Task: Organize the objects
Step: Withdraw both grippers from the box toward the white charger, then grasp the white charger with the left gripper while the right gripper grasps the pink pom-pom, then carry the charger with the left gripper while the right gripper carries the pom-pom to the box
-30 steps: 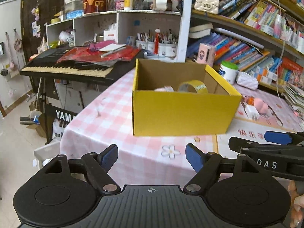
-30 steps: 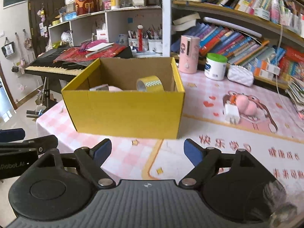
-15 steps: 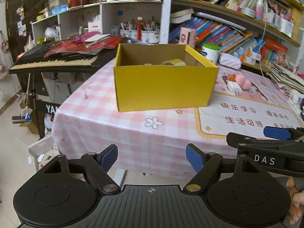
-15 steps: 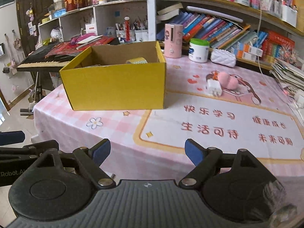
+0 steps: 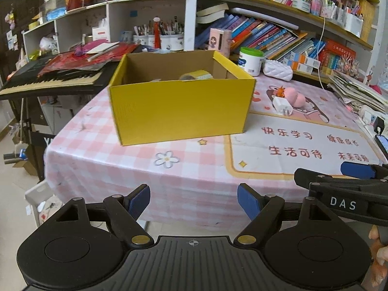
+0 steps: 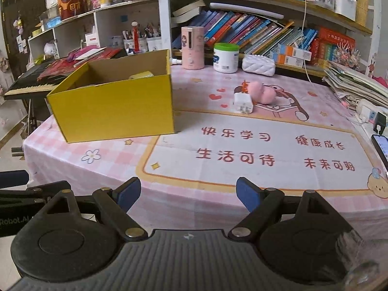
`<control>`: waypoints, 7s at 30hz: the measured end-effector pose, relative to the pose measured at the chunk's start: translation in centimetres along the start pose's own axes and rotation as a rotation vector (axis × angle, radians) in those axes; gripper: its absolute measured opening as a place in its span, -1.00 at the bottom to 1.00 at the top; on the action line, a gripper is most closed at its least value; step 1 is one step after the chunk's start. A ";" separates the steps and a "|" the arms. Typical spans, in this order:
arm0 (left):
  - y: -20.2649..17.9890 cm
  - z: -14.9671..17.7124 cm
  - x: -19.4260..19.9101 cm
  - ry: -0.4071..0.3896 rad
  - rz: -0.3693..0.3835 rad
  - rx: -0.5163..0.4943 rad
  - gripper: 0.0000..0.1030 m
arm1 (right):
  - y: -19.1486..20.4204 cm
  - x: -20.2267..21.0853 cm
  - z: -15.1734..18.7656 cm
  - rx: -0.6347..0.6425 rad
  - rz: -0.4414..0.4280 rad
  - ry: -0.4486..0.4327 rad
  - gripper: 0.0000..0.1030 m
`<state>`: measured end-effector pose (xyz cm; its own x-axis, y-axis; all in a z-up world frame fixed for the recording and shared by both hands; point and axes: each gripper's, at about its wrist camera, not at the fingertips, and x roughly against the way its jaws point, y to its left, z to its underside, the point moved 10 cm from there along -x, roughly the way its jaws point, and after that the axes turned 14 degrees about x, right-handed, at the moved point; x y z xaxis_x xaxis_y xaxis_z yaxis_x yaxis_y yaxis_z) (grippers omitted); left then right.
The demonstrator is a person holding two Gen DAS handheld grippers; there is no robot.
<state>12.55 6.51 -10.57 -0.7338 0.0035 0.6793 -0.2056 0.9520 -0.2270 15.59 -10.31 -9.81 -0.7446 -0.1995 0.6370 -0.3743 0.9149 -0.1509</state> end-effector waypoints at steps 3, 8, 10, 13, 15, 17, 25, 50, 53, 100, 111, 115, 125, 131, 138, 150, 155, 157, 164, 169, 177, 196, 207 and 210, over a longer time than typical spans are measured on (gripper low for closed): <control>-1.9 -0.2 -1.1 0.015 0.019 -0.004 0.57 | -1.7 -0.4 0.0 -0.001 0.015 0.009 0.66; -5.7 -0.2 -2.7 0.035 0.059 -0.050 0.57 | -5.8 -1.2 0.2 -0.040 0.056 0.032 0.66; -7.0 -0.4 -3.4 0.039 0.070 -0.056 0.57 | -7.2 -1.7 0.4 -0.051 0.066 0.048 0.67; -8.6 -0.4 -4.5 0.054 0.080 -0.066 0.57 | -8.9 -2.5 0.6 -0.056 0.074 0.062 0.67; -9.6 -0.3 -5.2 0.066 0.086 -0.075 0.57 | -10.0 -3.0 0.7 -0.063 0.079 0.071 0.67; -10.6 -0.3 -5.8 0.075 0.090 -0.083 0.57 | -11.1 -3.5 0.8 -0.071 0.083 0.080 0.67; -14.2 -1.1 -8.3 0.085 0.104 -0.100 0.57 | -14.8 -5.4 0.8 -0.088 0.092 0.095 0.67; -20.7 -6.1 -12.8 0.012 0.044 -0.064 0.57 | -23.3 -11.4 -4.0 -0.055 0.035 0.034 0.67; -21.1 -6.8 -13.6 0.006 0.031 -0.063 0.57 | -23.8 -12.3 -4.7 -0.042 0.022 0.022 0.67; -21.6 -10.1 -22.6 0.067 0.023 0.013 -0.20 | -25.6 -23.4 -9.5 0.190 -0.114 0.043 0.67; -20.3 -9.7 -17.5 0.024 0.040 0.030 -0.20 | -21.0 -29.2 -11.4 0.409 -0.192 0.060 0.54; -19.7 -9.7 -16.9 0.017 0.027 0.038 -0.20 | -20.9 -30.1 -11.3 0.399 -0.201 0.064 0.14; -19.4 -9.3 -15.8 0.004 0.040 0.041 -0.20 | -22.5 -24.7 -10.4 0.159 -0.162 0.051 0.12; -19.0 -8.6 -14.7 -0.001 0.064 0.027 -0.20 | -22.1 -19.9 -8.7 0.088 -0.155 0.067 0.13; -17.4 -8.0 -12.6 -0.010 0.089 0.012 -0.20 | -20.5 -14.2 -7.2 0.001 -0.128 0.048 0.13; -12.7 -5.7 -8.6 -0.008 0.143 0.015 -0.20 | -15.2 -8.7 -5.3 0.011 -0.064 0.042 0.13; -10.0 -4.4 -6.7 0.002 0.156 0.030 -0.20 | -12.2 -6.7 -4.5 0.029 -0.049 0.047 0.13; -9.1 -3.9 -6.0 0.009 0.159 0.030 -0.20 | -10.9 -6.0 -4.1 0.036 -0.050 0.052 0.13; -5.3 -2.0 -3.7 0.028 0.150 0.019 -0.20 | -6.4 -4.3 -2.2 0.033 -0.067 0.080 0.13; -2.5 -1.2 -2.3 0.031 0.129 0.013 -0.20 | -2.8 -3.5 -1.2 0.029 -0.093 0.086 0.13; 1.0 -0.6 -0.5 0.024 0.102 0.015 -0.20 | 1.7 -2.5 -0.7 0.030 -0.134 0.087 0.13; 4.9 -1.3 1.5 -0.025 0.072 0.074 -0.20 | 6.4 -1.7 -1.8 0.092 -0.186 0.076 0.13; 5.2 -2.0 1.3 -0.040 0.060 0.098 -0.20 | 7.2 -2.4 -2.7 0.133 -0.216 0.076 0.13; 5.3 -3.0 1.3 -0.066 0.044 0.097 -0.20 | 7.4 -2.8 -3.5 0.148 -0.224 0.055 0.13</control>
<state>12.50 12.44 -8.79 -0.7839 0.0211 0.6205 -0.2319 0.9172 -0.3241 16.82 -1.77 -10.10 -0.6046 -0.3681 0.7064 -0.6062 0.7879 -0.1082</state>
